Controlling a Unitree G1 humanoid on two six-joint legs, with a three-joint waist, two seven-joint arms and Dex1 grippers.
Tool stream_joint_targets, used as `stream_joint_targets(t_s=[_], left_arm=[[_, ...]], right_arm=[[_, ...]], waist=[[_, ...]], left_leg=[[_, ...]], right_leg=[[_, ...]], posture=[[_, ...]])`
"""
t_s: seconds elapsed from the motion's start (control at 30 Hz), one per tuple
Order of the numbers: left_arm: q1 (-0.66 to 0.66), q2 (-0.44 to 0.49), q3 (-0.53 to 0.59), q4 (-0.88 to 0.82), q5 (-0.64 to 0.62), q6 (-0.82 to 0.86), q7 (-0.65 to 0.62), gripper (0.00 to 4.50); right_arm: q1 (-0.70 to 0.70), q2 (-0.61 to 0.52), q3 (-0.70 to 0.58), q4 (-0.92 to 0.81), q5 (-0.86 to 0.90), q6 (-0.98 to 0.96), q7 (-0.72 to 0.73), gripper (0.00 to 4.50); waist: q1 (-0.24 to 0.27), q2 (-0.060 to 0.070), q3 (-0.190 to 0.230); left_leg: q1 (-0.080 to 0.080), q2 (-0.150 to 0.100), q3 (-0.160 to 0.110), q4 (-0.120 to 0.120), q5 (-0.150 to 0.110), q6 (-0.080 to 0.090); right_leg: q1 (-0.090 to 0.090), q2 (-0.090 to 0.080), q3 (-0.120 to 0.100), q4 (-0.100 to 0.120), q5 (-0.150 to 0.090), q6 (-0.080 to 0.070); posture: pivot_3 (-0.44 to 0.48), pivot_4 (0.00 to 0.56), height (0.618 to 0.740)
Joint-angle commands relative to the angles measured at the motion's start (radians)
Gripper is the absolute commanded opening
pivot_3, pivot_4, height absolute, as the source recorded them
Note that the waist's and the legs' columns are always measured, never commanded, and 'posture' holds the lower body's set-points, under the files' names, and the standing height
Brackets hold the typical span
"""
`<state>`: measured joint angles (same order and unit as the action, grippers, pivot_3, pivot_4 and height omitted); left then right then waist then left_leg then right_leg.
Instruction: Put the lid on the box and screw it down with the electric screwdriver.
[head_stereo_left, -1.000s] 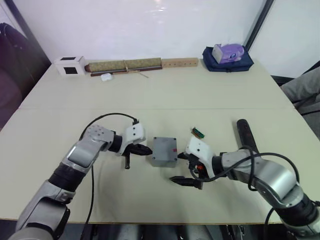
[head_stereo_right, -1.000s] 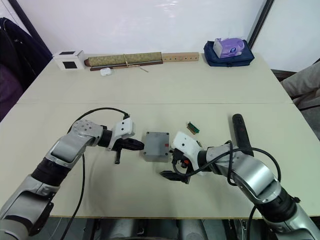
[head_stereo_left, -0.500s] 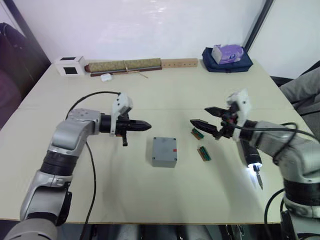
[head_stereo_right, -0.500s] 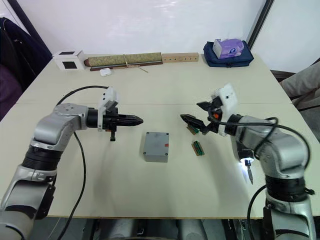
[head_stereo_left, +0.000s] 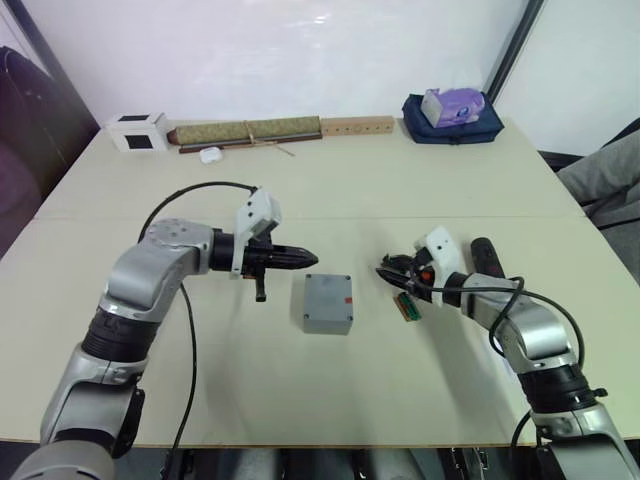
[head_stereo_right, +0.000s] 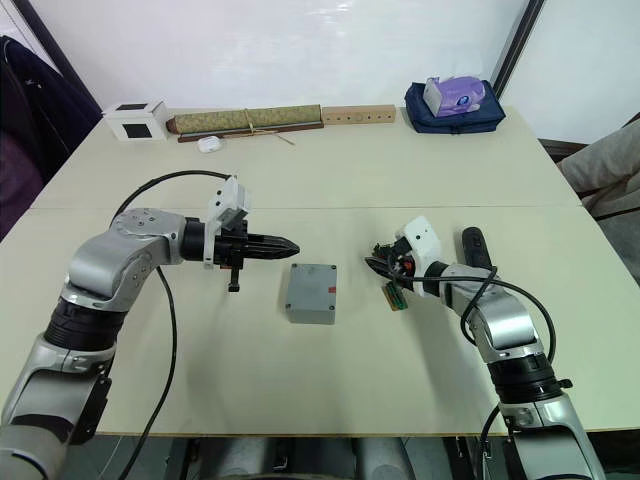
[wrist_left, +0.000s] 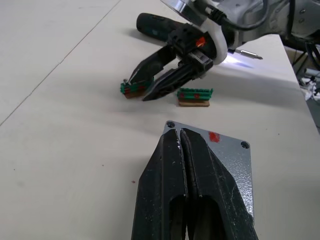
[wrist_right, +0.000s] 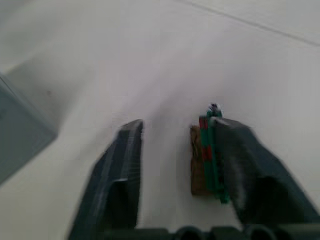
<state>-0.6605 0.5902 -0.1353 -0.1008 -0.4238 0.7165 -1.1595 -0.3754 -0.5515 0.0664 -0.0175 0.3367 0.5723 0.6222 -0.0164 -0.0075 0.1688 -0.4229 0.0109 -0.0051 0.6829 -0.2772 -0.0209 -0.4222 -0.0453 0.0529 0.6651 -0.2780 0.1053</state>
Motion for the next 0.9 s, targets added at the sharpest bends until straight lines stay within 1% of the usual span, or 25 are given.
stream_joint_targets(t_s=[0.03, 0.3, 0.5, 0.9], left_arm=[[-0.004, 0.014, 0.004, -0.008, -0.009, -0.015, -0.003, 0.0], [0.0, 0.021, 0.001, 0.005, -0.01, -0.026, -0.005, 0.0], [0.008, 0.019, -0.004, -0.001, -0.008, -0.027, 0.001, 0.0], [0.003, 0.02, -0.012, 0.011, -0.003, -0.04, 0.001, 0.0]], right_arm=[[-0.024, 0.016, -0.017, 0.014, -0.025, -0.04, -0.007, 1.49], [-0.031, 0.027, -0.033, 0.013, -0.034, -0.045, -0.006, 1.49], [-0.033, 0.014, -0.044, 0.0, -0.044, -0.042, -0.006, 1.49], [-0.06, 0.047, -0.036, 0.052, -0.075, -0.07, -0.016, 1.49]], waist=[[0.0, 0.0, 0.0], [0.0, 0.0, 0.0], [0.0, 0.0, 0.0], [0.0, 0.0, 0.0]], left_leg=[[0.0, 0.0, 0.0, 0.0, 0.0, 0.0], [0.0, 0.0, 0.0, 0.0, 0.0, 0.0], [0.0, 0.0, 0.0, 0.0, 0.0, 0.0], [0.0, 0.0, 0.0, 0.0, 0.0, 0.0]], right_leg=[[0.0, 0.0, 0.0, 0.0, 0.0, 0.0], [0.0, 0.0, 0.0, 0.0, 0.0, 0.0], [0.0, 0.0, 0.0, 0.0, 0.0, 0.0], [0.0, 0.0, 0.0, 0.0, 0.0, 0.0]], posture=[[0.0, 0.15, 0.74], [0.0, 0.15, 0.74], [0.0, 0.15, 0.74], [0.0, 0.15, 0.74]])
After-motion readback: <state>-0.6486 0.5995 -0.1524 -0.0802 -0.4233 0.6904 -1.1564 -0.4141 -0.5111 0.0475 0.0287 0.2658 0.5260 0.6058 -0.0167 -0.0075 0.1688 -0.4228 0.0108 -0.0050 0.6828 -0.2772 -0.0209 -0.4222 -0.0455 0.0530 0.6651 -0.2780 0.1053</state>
